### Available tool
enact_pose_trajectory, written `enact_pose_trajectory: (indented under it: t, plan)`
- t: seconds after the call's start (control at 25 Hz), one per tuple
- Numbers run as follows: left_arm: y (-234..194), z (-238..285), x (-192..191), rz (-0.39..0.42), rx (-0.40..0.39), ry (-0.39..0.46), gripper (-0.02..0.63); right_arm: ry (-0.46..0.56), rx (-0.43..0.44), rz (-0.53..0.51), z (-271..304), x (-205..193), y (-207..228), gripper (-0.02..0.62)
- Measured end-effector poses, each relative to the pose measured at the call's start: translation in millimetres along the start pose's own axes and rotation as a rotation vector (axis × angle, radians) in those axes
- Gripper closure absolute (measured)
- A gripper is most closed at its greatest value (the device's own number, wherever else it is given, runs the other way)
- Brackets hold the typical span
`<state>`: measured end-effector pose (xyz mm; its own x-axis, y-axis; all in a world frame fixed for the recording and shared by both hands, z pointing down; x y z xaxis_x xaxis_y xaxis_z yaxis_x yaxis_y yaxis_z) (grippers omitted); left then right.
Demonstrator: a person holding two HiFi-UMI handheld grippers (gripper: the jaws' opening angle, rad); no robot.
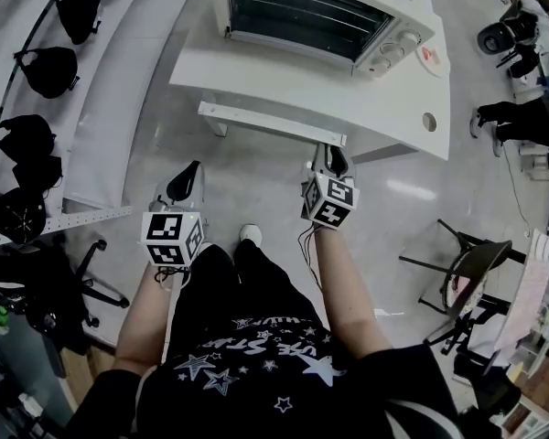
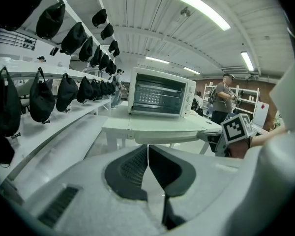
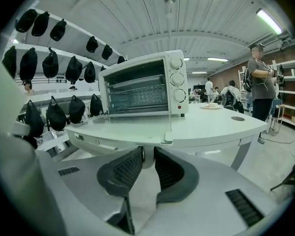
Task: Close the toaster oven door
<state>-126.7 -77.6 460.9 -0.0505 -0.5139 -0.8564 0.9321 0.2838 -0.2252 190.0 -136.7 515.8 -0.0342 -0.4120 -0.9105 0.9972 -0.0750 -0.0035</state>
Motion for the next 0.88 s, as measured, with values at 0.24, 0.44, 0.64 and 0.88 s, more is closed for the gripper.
enact_pose_trajectory:
  t: [0.24,0.44,0.64,0.88]
  plan:
    - [-2,-13,20,0.02,0.003,0.028,0.583,0.011,-0.002,0.015,-11,22,-1,0.515]
    - [-10,-15,34,0.034,-0.009,0.05,0.583,0.017,-0.005,0.037,-17,37,-2,0.518]
    - [-15,-11,49,0.058,-0.045,0.063,0.583,0.033,-0.008,0.069,-23,50,0,0.52]
    - [-20,0,69,0.072,-0.093,0.066,0.583,0.039,-0.008,0.081,-24,66,-1,0.522]
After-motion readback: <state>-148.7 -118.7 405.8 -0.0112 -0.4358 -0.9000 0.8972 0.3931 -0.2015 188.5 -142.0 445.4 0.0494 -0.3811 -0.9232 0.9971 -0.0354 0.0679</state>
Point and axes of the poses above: the fingertips, and each gripper's own axes: z forward along the fingers, y to its right, x out of its top, the point moved 9 cm from there along -z, backward along the fingers, and after that the axes turned 5 degrees about -z, right-handed, at the moved point
